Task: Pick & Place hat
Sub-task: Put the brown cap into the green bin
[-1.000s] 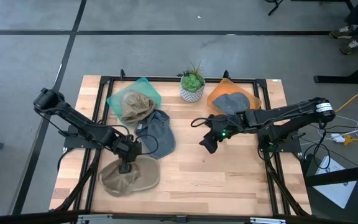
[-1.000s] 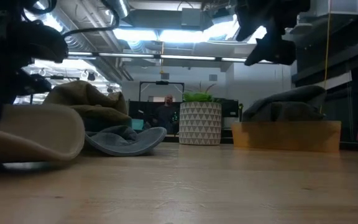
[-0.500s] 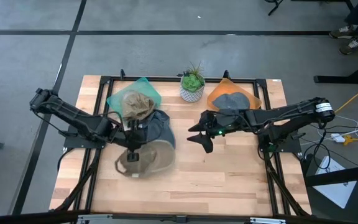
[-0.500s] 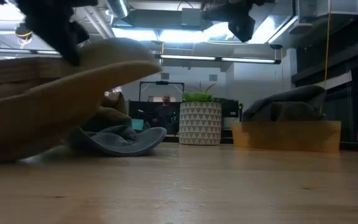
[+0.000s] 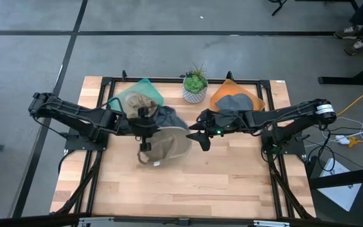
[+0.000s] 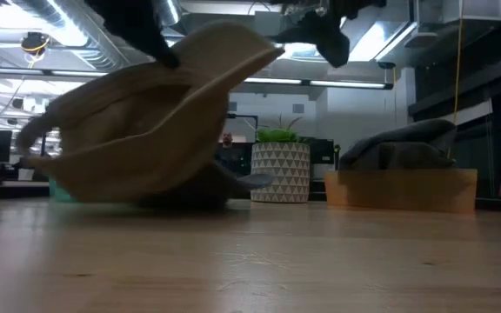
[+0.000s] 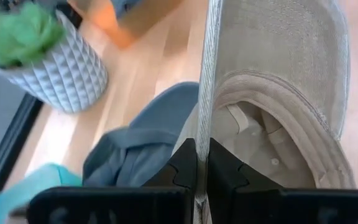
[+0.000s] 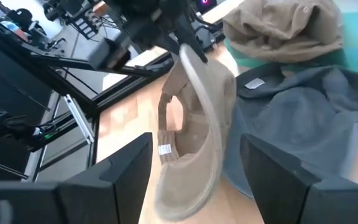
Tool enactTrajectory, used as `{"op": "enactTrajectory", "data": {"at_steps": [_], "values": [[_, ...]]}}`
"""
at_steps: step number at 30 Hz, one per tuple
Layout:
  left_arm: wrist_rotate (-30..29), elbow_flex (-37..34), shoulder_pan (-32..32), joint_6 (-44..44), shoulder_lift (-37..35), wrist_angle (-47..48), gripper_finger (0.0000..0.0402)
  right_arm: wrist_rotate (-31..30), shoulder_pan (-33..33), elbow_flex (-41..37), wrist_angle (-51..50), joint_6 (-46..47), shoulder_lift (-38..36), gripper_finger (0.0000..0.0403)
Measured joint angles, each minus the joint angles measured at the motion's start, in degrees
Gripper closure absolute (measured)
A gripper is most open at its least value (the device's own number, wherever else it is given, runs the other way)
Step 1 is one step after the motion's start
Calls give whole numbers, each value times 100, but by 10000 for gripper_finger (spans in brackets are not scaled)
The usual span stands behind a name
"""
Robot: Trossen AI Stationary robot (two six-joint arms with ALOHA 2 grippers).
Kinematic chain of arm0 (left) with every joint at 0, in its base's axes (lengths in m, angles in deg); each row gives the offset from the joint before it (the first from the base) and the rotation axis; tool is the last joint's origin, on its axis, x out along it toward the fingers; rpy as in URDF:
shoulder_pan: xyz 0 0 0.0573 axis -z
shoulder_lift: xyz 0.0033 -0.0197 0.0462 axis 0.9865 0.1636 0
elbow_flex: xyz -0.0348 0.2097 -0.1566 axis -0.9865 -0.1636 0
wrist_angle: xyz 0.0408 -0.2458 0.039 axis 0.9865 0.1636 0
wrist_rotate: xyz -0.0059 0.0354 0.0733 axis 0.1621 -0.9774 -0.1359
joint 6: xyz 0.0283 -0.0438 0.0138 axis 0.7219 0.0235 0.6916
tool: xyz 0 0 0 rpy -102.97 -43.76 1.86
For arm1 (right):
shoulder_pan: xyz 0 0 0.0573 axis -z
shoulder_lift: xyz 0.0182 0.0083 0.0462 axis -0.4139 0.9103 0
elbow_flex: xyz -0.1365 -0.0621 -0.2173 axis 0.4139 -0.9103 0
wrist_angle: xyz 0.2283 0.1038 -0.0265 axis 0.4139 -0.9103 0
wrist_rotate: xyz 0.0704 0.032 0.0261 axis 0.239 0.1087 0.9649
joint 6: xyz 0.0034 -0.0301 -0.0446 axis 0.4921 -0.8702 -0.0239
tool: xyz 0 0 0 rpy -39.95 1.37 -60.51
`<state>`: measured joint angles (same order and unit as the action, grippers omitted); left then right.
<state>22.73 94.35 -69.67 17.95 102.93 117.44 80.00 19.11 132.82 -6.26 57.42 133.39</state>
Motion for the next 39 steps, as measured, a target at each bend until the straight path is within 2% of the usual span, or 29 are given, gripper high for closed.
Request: {"op": "enactTrajectory", "data": {"at_steps": [4, 8, 11, 14, 20, 22, 27, 31, 35, 39], "values": [[156, 2, -101, 257, 0, -215, 391, 75, 0, 0, 196, -5, 270, 163], [294, 2, -133, 319, 0, -233, 391, -111, -2, 0, 248, -8, 441, 163], [289, 2, -133, 320, 0, -235, 390, -113, 0, 0, 287, -28, 479, 177], [254, 2, -133, 319, 0, -236, 389, -45, 0, 0, 311, -36, 482, 222], [256, 2, -133, 317, 0, -233, 383, -39, 8, 0, 363, -81, 484, 363], [280, 2, -129, 302, -2, -212, 375, -65, 38, -7, 306, -19, 485, 386], [-12, 7, -127, -265, -107, -189, 346, -65, 59, -7, 368, -82, 484, 384], [-14, 7, -131, -657, -413, -151, 317, -63, 63, -4, 387, -271, 367, 389], [455, 7, -133, -1101, -905, -46, 285, 31, 168, -4, 134, -480, 61, 389], [1301, 9, -124, -1524, -1535, -24, 264, 30, 323, -4, -273, -666, -437, 389]]}}
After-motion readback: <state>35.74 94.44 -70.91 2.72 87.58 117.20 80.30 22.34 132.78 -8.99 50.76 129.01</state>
